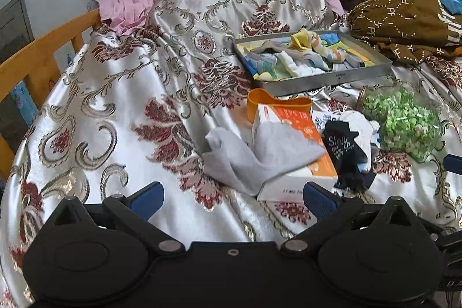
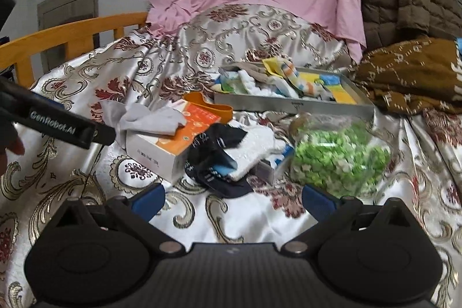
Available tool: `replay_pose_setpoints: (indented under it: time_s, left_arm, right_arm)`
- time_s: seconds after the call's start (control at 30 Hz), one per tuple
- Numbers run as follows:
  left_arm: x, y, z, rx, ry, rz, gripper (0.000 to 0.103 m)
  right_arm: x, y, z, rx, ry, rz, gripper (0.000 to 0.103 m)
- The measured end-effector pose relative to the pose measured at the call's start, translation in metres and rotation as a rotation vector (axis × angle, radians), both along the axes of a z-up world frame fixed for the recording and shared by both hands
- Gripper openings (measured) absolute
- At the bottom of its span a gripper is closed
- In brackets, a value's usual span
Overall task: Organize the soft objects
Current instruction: 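Grasp the grey sock with the left gripper while the right grasps the black sock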
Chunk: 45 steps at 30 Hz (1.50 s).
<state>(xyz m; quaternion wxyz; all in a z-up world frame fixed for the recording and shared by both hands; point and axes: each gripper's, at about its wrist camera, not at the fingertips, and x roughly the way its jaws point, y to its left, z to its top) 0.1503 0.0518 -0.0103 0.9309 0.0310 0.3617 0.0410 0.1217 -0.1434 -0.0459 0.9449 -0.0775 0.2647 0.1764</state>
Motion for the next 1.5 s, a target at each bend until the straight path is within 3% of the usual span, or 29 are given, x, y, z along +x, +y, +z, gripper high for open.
replay_pose_setpoints:
  time_s: [0.37, 0.7, 0.83, 1.2, 1.5]
  left_arm:
    - [0.032, 0.008, -0.011, -0.042, 0.013, -0.041, 0.101]
    - [0.041, 0.01, -0.022, -0.102, 0.019, -0.071, 0.078]
    - [0.043, 0.011, -0.022, -0.123, 0.02, -0.08, 0.069]
    - [0.044, 0.015, -0.021, -0.195, 0.03, -0.092, 0.041]
    - [0.041, 0.013, -0.019, -0.194, 0.018, -0.101, 0.02]
  right_arm:
    - [0.035, 0.014, -0.005, 0.001, -0.061, 0.028, 0.102]
    - [0.063, 0.016, -0.016, 0.052, -0.031, 0.05, 0.077]
    - [0.07, 0.018, -0.019, 0.061, -0.023, 0.049, 0.06]
    - [0.078, 0.027, -0.025, 0.07, 0.002, 0.072, 0.04]
    - [0.077, 0.031, -0.026, 0.071, 0.014, 0.089, 0.026]
